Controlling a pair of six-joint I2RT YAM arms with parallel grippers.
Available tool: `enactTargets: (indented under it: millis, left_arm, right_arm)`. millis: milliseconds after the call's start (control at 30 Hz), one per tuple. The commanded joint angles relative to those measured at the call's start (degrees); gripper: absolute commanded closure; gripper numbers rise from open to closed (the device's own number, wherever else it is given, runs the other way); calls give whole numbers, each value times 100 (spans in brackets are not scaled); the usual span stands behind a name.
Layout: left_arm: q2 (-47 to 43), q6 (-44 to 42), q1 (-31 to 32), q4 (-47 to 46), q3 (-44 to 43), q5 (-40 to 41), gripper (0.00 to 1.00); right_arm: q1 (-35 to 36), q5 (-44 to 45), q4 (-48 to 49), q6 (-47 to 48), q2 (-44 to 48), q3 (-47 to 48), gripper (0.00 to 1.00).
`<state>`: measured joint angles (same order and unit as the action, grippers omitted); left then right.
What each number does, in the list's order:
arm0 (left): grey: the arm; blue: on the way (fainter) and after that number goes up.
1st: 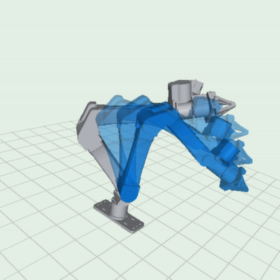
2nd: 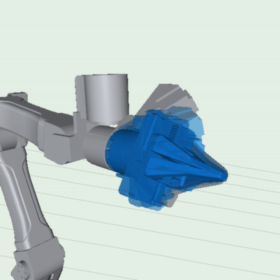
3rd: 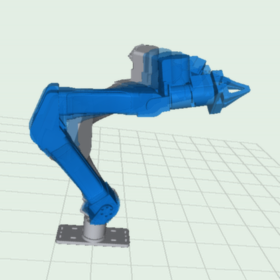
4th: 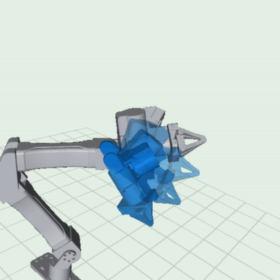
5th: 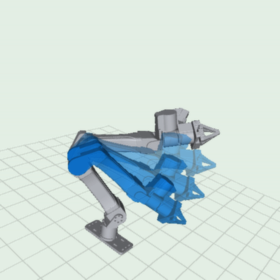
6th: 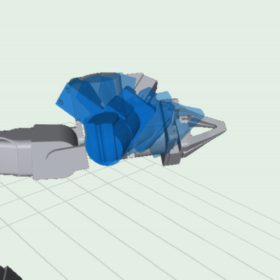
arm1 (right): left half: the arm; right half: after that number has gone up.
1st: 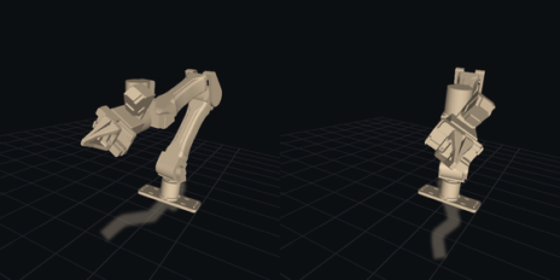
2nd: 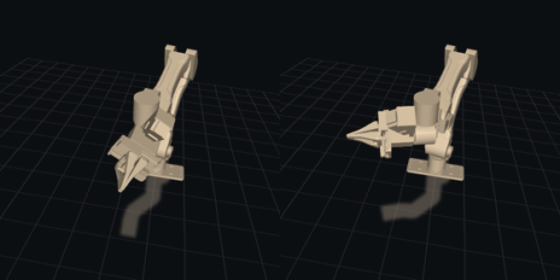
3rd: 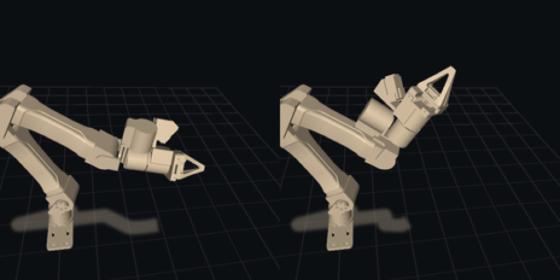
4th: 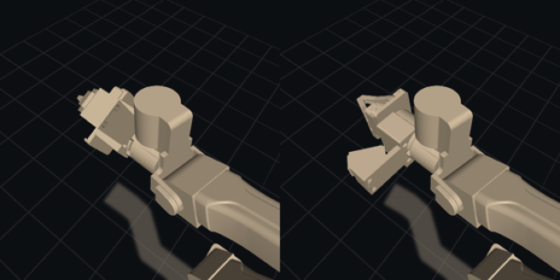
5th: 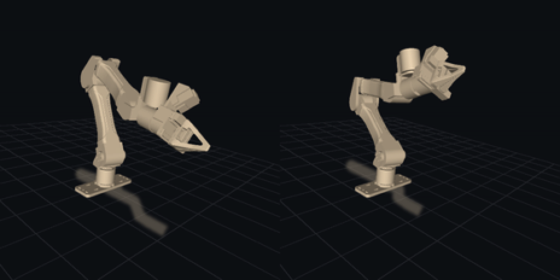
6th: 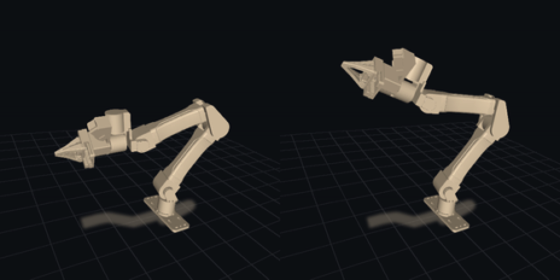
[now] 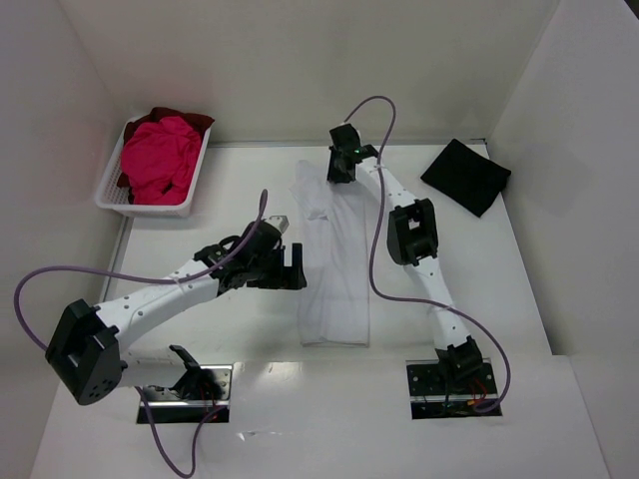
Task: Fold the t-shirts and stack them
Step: Grab the bottom of the folded rectangular tshirt with both arms
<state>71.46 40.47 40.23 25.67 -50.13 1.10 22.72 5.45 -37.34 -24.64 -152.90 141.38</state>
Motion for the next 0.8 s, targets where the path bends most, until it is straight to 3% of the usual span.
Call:
enactTargets:
  millis: [0,100,267,467,567,633,767]
  left_arm:
    - [114,-101,20,78,-304,-198,0]
    - [166,-101,-33,78,-304,-198,0]
    - [166,-101,-33,78,-314,-198,0]
    - [114,5,-33,-167,-15,-329,0]
    - [-9,5,-33,-448,222,-462,0]
    - [-96,5,-33,-685,328,-541,0]
    - [-168,5,-33,-888,547,-541,0]
  right_arm:
    - [-66,44,-773,144,-600,984,71]
    - [-66,-9,-827,144,-873,1513,71]
    - [-276,-167,-573,13,-952,1629,70]
    - [-409,-633,-582,21,-383,1718,31]
    - [-409,-922,-249,21,600,964,13]
    - [-409,-1028,418,21,1721,-273,1]
    - [-409,-1142,1868,-285,3816,-3379,0]
